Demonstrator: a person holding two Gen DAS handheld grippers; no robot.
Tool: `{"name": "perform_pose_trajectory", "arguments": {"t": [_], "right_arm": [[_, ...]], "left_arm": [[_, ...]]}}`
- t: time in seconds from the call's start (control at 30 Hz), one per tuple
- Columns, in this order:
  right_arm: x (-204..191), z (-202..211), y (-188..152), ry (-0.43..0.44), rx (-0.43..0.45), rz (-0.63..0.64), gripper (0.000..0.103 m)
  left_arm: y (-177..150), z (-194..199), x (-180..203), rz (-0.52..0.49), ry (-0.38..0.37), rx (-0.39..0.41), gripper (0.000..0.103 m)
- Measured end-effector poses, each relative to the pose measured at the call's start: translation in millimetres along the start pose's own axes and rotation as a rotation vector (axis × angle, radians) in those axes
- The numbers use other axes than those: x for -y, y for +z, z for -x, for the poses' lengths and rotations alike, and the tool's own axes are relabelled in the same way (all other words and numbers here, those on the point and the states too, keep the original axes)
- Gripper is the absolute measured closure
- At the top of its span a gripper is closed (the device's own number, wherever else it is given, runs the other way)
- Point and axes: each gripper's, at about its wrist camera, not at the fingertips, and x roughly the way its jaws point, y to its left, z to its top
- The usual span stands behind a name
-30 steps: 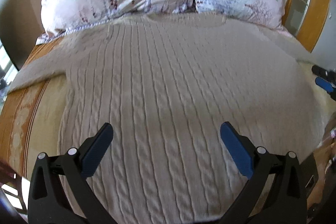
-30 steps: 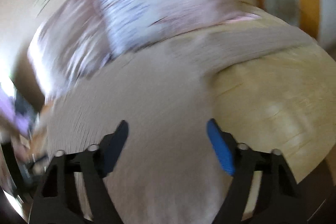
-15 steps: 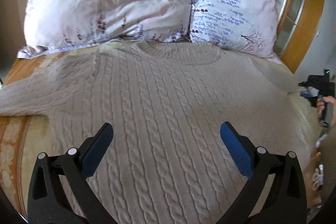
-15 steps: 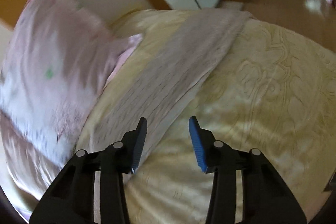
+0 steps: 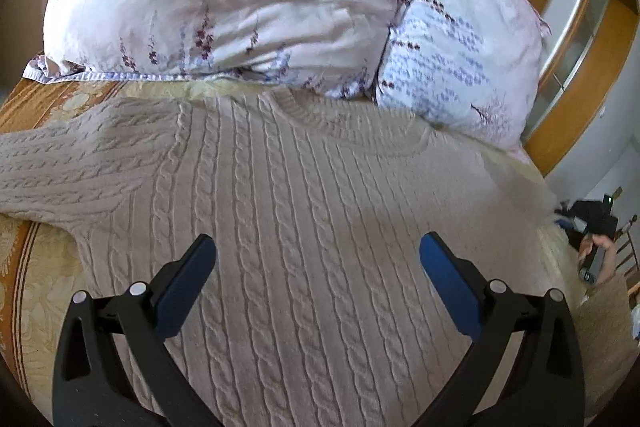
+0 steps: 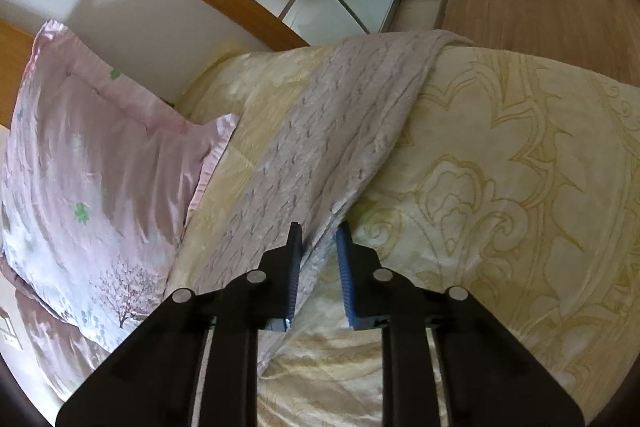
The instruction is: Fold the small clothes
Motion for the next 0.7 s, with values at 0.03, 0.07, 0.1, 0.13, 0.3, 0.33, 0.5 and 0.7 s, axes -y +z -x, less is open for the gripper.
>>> {"name": "perform_pose_trajectory", "arguments": {"t": [0.03, 0.07, 0.1, 0.13, 0.3, 0.33, 0.5, 0.7], "right_arm": [[-0.5, 0.1, -0.2, -0.009, 0.006, 0.008, 0.089], [-2.4, -0.3, -0.5, -0.024, 0.013, 0.026, 0.092], [-4.8, -0.9, -0.6, -0.033, 0.017, 0.044, 0.093], [-6.4, -0.6, -1.0, -0.034, 0.023, 0.056, 0.094], [-25.0, 15.6, -2.4, 0.02, 0.084, 0.143, 0.095], [-32.4, 21.3, -3.8, 0.038, 0.098, 0.171, 0.095], [-76.5, 44.0, -23.5, 0.166, 0.112, 0.305, 0.095], [-156.3, 45.5, -105.9, 0.405, -0.04, 0.528, 0.095]], "left_arm": [[2.9, -1.8, 0.8, -0.008, -0.001, -0.005, 0.002], [5.3, -3.9, 1.7, -0.019, 0.0, -0.012, 0.002], [7.7, -5.3, 2.4, -0.027, 0.001, -0.016, 0.002], [10.7, -6.6, 3.2, -0.04, 0.002, -0.018, 0.002], [20.8, -7.3, -1.6, -0.04, -0.014, -0.001, 0.002], [21.5, -7.3, -3.5, -0.032, -0.022, 0.002, 0.002], [27.4, -10.5, -11.6, 0.011, -0.046, 0.008, 0.002], [28.3, -13.6, -10.9, -0.014, -0.052, 0.019, 0.002]]}}
